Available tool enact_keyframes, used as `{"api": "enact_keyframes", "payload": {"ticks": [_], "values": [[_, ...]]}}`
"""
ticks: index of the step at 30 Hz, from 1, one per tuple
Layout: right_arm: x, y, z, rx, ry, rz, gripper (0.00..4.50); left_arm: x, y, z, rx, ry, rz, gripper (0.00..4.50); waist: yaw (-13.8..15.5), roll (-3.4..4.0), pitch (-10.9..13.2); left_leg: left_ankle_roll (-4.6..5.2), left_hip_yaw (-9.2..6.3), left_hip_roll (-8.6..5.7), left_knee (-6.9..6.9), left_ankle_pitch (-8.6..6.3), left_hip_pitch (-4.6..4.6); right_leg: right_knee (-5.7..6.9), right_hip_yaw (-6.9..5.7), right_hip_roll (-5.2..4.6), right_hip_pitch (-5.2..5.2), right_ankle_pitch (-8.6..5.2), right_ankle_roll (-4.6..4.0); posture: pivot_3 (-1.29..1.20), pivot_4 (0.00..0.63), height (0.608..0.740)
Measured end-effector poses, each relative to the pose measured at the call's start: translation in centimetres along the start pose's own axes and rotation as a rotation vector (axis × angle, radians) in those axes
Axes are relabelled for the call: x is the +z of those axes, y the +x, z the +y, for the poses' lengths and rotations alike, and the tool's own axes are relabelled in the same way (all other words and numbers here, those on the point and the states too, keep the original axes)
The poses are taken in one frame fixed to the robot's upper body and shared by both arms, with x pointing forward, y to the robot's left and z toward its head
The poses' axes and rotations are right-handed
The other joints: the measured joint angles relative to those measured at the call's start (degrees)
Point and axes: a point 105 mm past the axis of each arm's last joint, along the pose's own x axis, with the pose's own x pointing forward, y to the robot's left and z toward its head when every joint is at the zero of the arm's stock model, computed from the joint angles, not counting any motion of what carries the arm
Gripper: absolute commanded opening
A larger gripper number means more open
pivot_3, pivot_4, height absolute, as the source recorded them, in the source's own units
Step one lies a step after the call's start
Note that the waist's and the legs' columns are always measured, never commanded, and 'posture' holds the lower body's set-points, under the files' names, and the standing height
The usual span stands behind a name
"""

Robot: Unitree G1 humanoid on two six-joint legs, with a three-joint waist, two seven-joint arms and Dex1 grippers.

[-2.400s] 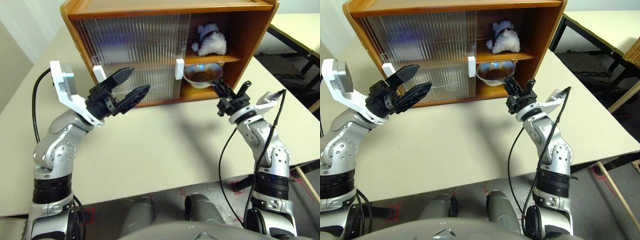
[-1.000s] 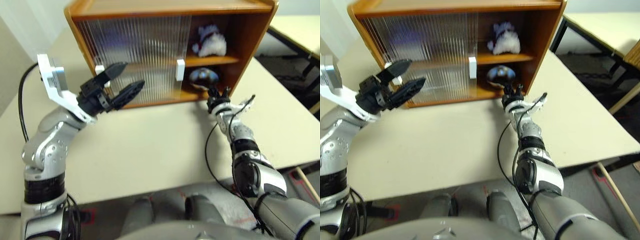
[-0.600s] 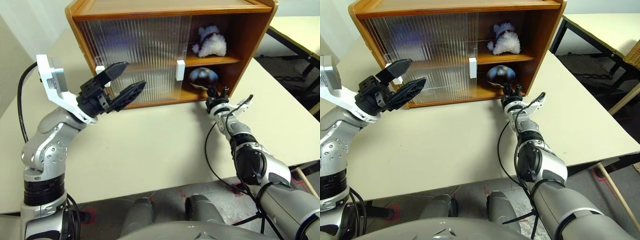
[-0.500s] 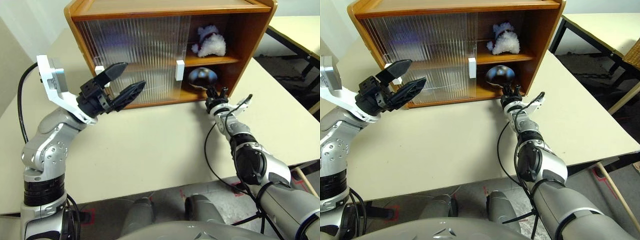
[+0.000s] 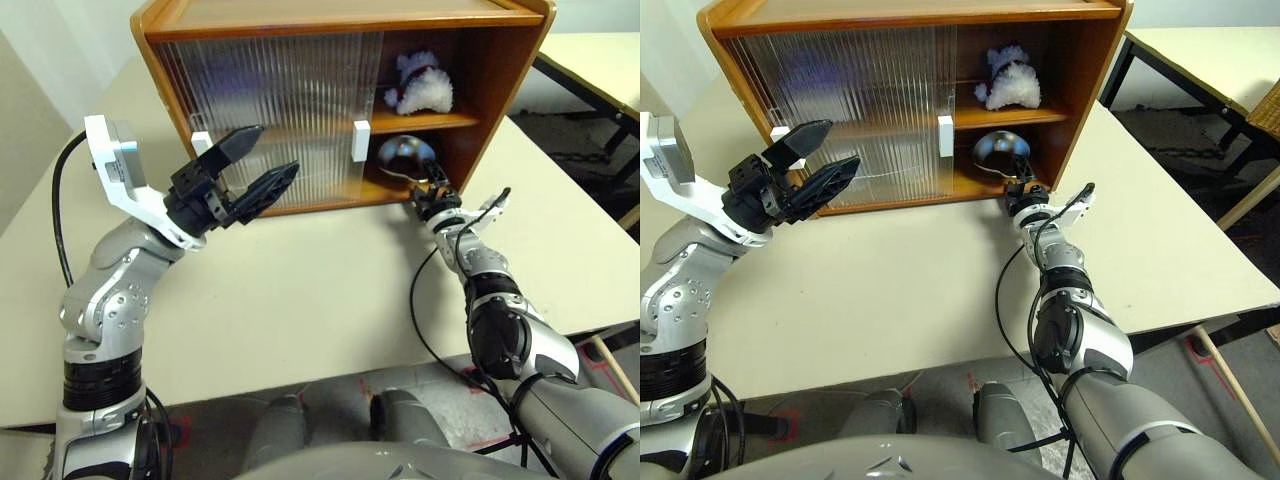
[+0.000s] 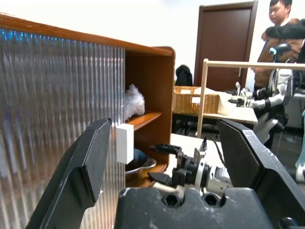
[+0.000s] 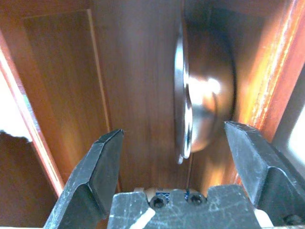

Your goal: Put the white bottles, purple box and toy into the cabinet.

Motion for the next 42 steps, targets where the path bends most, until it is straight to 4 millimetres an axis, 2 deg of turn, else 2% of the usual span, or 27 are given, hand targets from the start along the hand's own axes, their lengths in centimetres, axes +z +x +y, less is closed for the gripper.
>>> {"api": "enact_keyframes", "payload": {"ticks": [8,10,12,15,17,20,23,27,29,32,36,37,38,39,42], "values": [[1.0,-3.8,0.4,-0.036,-0.026,0.025,4.43,-0.3,0.1,0.4,0.010,-0.007,-0.007,4.50,0.0,0.22,-0.1,-0.04,-0.01,0.00,0.00,-0.02,-0.04,0.01,-0.01,-0.02,-0.05,-0.01,0.01,0.08,0.000,0.740],[1.0,-4.8,1.3,-0.016,-0.097,0.066,4.43,-0.3,0.1,0.3,0.005,-0.006,-0.008,4.50,-0.1,0.26,-0.2,-0.03,0.00,-0.01,0.00,-0.02,-0.03,0.00,0.00,-0.02,-0.05,-0.04,0.03,0.07,0.000,0.740],[0.4,-5.8,2.4,0.025,-0.249,0.150,4.43,-0.2,0.1,0.3,-0.001,-0.004,-0.010,4.50,-0.2,0.31,-0.2,0.00,0.04,-0.01,0.00,0.00,-0.03,-0.03,0.02,-0.01,-0.05,-0.28,0.15,0.07,0.000,0.740],[-2.3,-6.9,4.4,0.129,-0.522,0.317,4.43,-0.2,0.2,0.2,-0.010,-0.002,-0.012,4.50,-0.4,0.36,-0.2,0.00,0.07,0.00,0.00,0.00,0.01,-0.01,0.07,0.06,-0.05,-0.43,0.29,0.07,0.000,0.740],[-4.9,-7.7,5.7,0.236,-0.796,0.455,4.43,-0.2,0.2,0.2,-0.014,-0.001,-0.012,4.50,-0.3,0.36,-0.2,-0.04,0.08,0.00,0.00,-0.02,0.07,0.00,0.07,0.07,-0.03,-0.47,0.31,0.06,0.000,0.740],[-8.4,-8.6,5.9,0.389,-1.139,0.589,4.43,-0.3,0.2,0.3,-0.016,-0.003,-0.009,4.50,-0.2,0.17,-0.4,-0.08,0.08,-0.01,0.01,-0.04,0.11,0.02,0.05,0.08,0.00,-0.48,0.31,0.06,0.000,0.740],[-10.7,-8.4,6.1,0.473,-1.273,0.592,4.43,-0.5,0.1,0.6,-0.009,-0.012,-0.005,4.50,-0.1,0.06,-0.4,-0.08,0.08,-0.03,0.06,-0.04,0.10,0.04,0.08,0.07,0.00,-0.45,0.31,0.07,0.000,0.740],[-13.0,-6.7,8.4,0.592,-1.384,0.514,4.43,-0.4,0.2,0.7,-0.011,-0.005,-0.007,4.50,-0.1,-0.09,-0.5,-0.08,0.06,-0.03,0.07,-0.03,0.12,0.04,0.09,0.07,0.00,-0.39,0.27,0.07,0.000,0.740],[-13.7,-5.9,8.9,0.614,-1.435,0.474,4.43,-0.4,0.2,0.7,-0.009,-0.002,-0.007,4.50,0.0,-0.19,-0.6,-0.08,0.03,-0.02,0.06,-0.03,0.11,0.06,0.07,0.07,0.00,-0.39,0.21,0.08,0.000,0.740],[-15.0,-4.6,9.4,0.633,-1.466,0.433,3.51,-0.4,0.2,0.8,-0.006,0.000,-0.005,4.50,0.0,-0.22,-0.6,-0.10,0.03,-0.03,0.05,-0.04,0.10,0.07,0.06,0.03,-0.02,-0.26,0.00,0.09,0.000,0.740],[-16.1,-3.2,10.5,0.655,-1.495,0.365,1.99,-0.4,0.1,0.8,-0.003,0.002,-0.004,4.50,0.0,-0.23,-0.6,-0.14,-0.01,-0.03,0.02,-0.06,0.11,0.13,0.02,0.01,-0.04,-0.21,-0.06,0.09,0.000,0.740],[-16.1,-2.9,10.6,0.650,-1.500,0.352,1.51,-0.4,0.2,0.8,-0.003,0.002,-0.004,4.50,0.1,-0.23,-0.6,-0.14,-0.03,-0.03,0.02,-0.06,0.11,0.14,0.00,0.01,-0.04,-0.20,-0.07,0.09,0.000,0.740],[-16.0,-2.8,10.6,0.648,-1.506,0.346,1.46,-0.4,0.1,0.8,-0.003,0.002,-0.004,4.50,0.1,-0.24,-0.6,-0.14,-0.04,-0.03,0.02,-0.06,0.10,0.14,-0.01,0.01,-0.04,-0.19,-0.08,0.09,0.000,0.740],[-16.0,-2.6,10.4,0.631,-1.517,0.326,1.20,-0.3,0.1,0.8,0.001,0.003,-0.004,4.50,0.1,-0.24,-0.6,-0.16,-0.04,-0.03,0.01,-0.07,0.11,0.15,-0.01,-0.01,-0.04,-0.19,-0.08,0.09,0.000,0.740],[-14.3,-1.2,10.8,0.517,-1.570,0.177,0.10,0.0,0.4,0.6,0.013,0.014,-0.005,4.50,0.0,-0.24,-0.6,-0.23,-0.04,-0.02,0.00,-0.10,0.11,0.18,-0.01,0.00,-0.07,-0.16,-0.12,0.09,0.000,0.740]]}}
